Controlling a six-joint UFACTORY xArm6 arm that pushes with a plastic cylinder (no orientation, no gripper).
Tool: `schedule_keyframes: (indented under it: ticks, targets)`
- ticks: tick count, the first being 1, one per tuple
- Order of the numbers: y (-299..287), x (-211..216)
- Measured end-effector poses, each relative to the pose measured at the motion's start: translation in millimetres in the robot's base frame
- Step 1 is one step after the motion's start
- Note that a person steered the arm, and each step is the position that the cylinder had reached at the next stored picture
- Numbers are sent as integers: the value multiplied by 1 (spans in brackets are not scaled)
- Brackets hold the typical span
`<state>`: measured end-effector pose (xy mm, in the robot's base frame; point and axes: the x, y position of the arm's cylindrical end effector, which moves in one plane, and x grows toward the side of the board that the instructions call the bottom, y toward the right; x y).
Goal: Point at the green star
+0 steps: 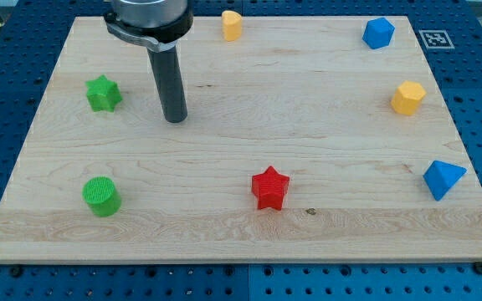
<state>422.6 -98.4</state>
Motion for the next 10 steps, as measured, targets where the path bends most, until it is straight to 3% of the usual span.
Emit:
schedule_keyframes:
  ticks: [3,5,8,10]
  targets:
    - [9,-24]
    - [47,-70]
    - [-66,-104]
    - [-142,-90]
